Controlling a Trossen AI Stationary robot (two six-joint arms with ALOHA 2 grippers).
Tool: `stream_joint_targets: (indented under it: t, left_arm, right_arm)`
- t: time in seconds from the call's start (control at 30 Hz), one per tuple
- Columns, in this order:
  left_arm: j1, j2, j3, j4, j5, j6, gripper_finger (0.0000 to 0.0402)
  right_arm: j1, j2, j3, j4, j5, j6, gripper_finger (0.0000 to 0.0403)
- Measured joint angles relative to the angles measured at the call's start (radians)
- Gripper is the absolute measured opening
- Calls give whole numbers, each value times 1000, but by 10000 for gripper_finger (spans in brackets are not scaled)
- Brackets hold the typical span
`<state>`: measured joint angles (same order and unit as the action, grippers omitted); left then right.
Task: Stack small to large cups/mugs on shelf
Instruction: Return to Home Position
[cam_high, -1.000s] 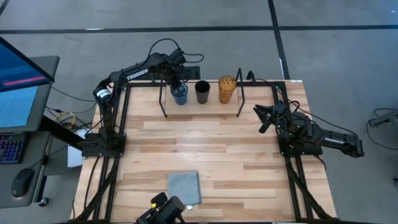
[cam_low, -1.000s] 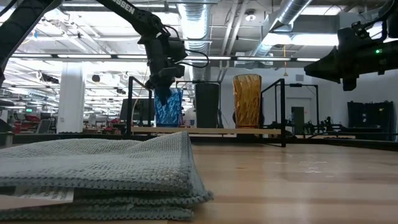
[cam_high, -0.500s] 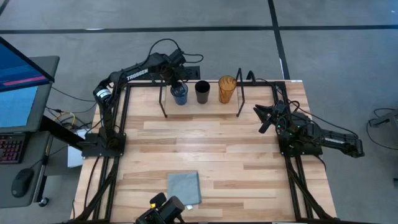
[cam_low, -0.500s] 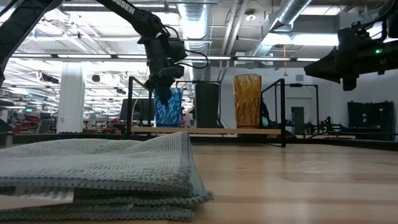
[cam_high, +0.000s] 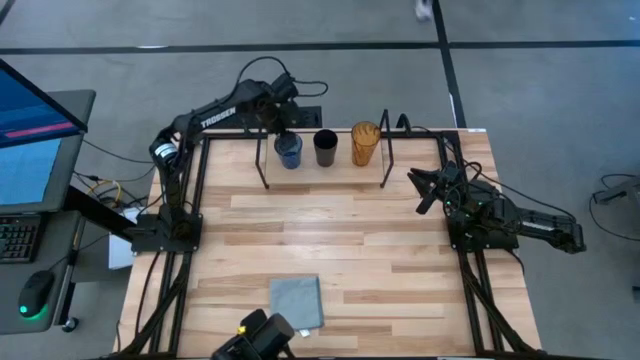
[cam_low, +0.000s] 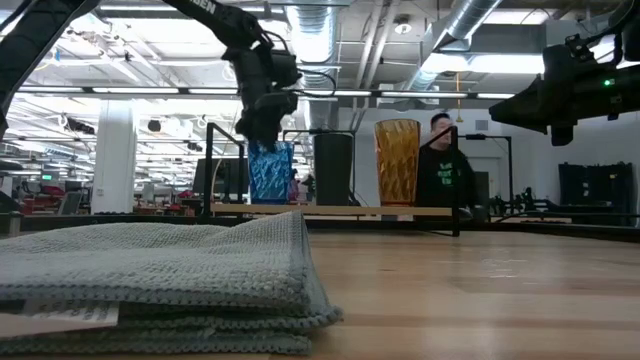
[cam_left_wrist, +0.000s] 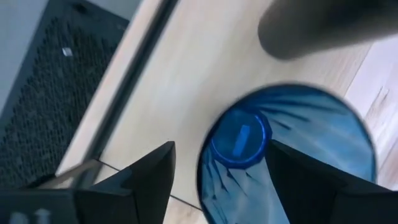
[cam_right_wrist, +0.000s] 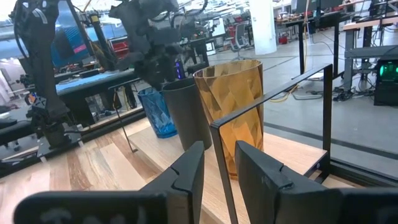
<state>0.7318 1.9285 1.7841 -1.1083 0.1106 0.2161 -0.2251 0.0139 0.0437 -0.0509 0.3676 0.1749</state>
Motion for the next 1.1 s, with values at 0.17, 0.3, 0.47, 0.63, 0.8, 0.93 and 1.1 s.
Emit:
stream_joint_targets:
  t: [0.17,0.3,0.47,0.63,0.8,0.93,1.1]
  left_arm:
    - [2,0,70,0,28,0,241]
    - [2,-14,138,12,49,-1,241]
    - [14,-94,186,115,119,-7,241]
    - [39,-248,149,297,203,-36,241]
    - [47,-443,-10,411,214,-36,241]
    - [46,-637,-244,553,254,-40,241]
    - [40,-877,-609,765,248,-76,241]
  right_arm:
    - [0,0,0,0,0,0,113]
    - [0,0,0,0,0,0,113]
    - [0,0,-1,5,0,0,113]
    - [1,-1,-3,64,0,1,113]
    - [0,-2,7,138,-3,0,113]
    - [-1,-2,46,134,-80,-58,113]
    - [-19,-2,111,110,-127,-127,113]
